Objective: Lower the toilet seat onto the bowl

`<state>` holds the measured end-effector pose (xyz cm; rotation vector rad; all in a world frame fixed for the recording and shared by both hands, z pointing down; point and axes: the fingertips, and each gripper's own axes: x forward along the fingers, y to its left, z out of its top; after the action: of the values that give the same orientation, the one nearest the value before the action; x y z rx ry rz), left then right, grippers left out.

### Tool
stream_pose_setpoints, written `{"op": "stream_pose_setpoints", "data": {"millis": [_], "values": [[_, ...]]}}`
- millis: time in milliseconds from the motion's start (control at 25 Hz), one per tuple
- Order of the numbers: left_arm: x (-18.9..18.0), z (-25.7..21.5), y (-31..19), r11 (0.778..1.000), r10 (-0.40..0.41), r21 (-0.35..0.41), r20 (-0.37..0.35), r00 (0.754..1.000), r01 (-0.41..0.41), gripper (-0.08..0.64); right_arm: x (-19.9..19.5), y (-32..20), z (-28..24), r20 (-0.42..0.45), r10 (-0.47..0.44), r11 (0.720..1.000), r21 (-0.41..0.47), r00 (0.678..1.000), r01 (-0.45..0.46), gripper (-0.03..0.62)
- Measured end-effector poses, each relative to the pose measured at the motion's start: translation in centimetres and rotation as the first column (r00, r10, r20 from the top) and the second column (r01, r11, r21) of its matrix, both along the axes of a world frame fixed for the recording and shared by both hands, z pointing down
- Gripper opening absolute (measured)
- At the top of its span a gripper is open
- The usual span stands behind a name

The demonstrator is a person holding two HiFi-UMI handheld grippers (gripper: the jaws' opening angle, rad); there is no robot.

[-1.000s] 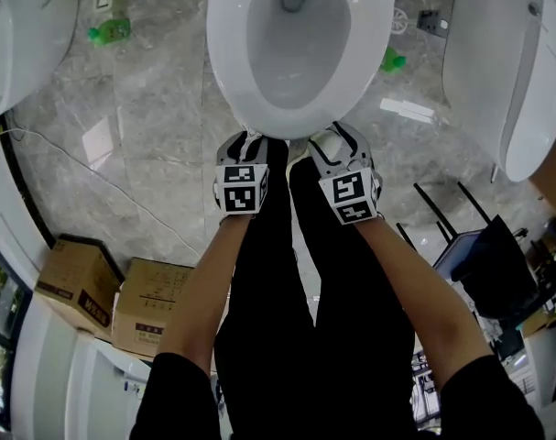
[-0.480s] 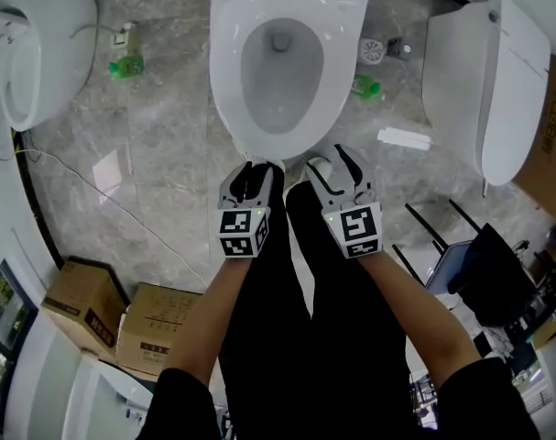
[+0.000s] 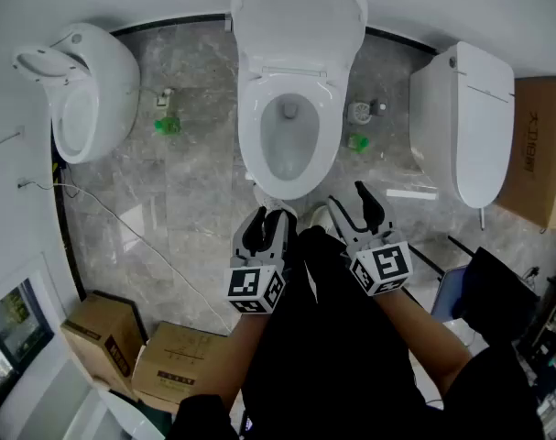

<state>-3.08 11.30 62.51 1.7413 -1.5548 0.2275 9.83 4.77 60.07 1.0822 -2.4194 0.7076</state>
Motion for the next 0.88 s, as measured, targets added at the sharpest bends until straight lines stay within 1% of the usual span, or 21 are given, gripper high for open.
{"op": "stream_pose_setpoints", "data": {"millis": [40, 120, 200, 280, 360, 400, 440, 600, 680, 760, 880], "values": [[-0.2, -1.8, -0.2, 1.0, -0.016, 0.027, -0.003, 1.0, 0.017, 0.15, 0.0, -0.1, -1.6, 0.009, 0.001, 1.0, 0.01, 1.0, -0.002, 0.266], [-0.4, -4.8, -0.1, 0.997, -0.051, 0.05, -0.015, 0.999, 0.052, 0.12, 0.1, -0.1, -4.4, 0.018, -0.007, 1.0, 0.021, 1.0, 0.007, 0.265], [0.0, -7.9, 0.0, 0.995, -0.064, 0.079, -0.038, 0.997, 0.067, 0.089, 0.5, 0.0, -7.3, 0.031, -0.018, 0.999, 0.031, 0.999, 0.017, 0.247], [0.7, -11.7, 0.0, 0.989, -0.036, 0.143, -0.055, 0.998, 0.044, 0.05, 0.9, -0.1, -10.7, 0.051, -0.026, 0.998, 0.063, 0.998, 0.023, 0.202], [1.1, -15.4, -0.4, 0.976, 0.02, 0.219, -0.059, 0.998, -0.007, 0.025, 1.0, -0.5, -14.1, 0.078, -0.028, 0.994, 0.109, 0.997, 0.02, 0.141], [1.2, -17.0, -0.6, 0.968, 0.044, 0.247, -0.05, 0.998, -0.03, 0.021, 1.0, -0.7, -15.6, 0.09, -0.028, 0.992, 0.127, 0.996, 0.016, 0.103], [1.2, -18.4, -0.8, 0.964, 0.057, 0.263, -0.034, 0.998, -0.047, 0.017, 1.0, -0.8, -16.9, 0.102, -0.025, 0.991, 0.137, 0.994, 0.011, 0.087], [1.9, -23.4, -1.1, 0.954, 0.052, 0.293, 0.049, 0.997, -0.064, 0.017, 2.3, -0.3, -21.3, 0.128, -0.028, 0.986, 0.165, 0.991, 0.007, 0.071], [2.3, -25.9, -1.5, 0.938, 0.05, 0.337, 0.082, 0.995, -0.075, 0.017, 2.9, -0.1, -23.6, 0.128, -0.048, 0.978, 0.206, 0.991, 0.021, 0.057], [2.3, -28.1, -1.8, 0.923, 0.045, 0.376, 0.1, 0.994, -0.08, 0.017, 2.9, -0.1, -25.9, 0.121, -0.06, 0.967, 0.252, 0.991, 0.028, 0.053], [1.4, -30.2, -2.5, 0.906, 0.023, 0.416, 0.134, 0.991, -0.077, 0.017, 2.3, -0.8, -29.0, 0.116, -0.042, 0.952, 0.306, 0.992, 0.005, 0.052]]}}
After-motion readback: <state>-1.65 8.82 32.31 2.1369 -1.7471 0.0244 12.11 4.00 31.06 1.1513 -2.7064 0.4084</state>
